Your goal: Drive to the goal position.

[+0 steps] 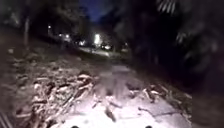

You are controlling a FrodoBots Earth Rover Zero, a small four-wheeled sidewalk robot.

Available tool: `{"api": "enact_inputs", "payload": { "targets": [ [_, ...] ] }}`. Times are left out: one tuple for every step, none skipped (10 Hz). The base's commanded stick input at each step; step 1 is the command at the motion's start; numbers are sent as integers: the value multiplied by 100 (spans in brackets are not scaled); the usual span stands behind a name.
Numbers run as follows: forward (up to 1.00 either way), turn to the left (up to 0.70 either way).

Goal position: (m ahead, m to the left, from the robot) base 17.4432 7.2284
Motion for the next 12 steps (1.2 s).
{"api": "enact_inputs", "payload": {
  "targets": [
    [70, 0],
    [70, 0],
    [70, 0],
    [70, 0],
    [70, 0],
    [70, 0],
    [70, 0],
    [70, 0],
    [70, 0],
    [70, 0],
    [70, 0],
    [70, 0]
  ]
}}
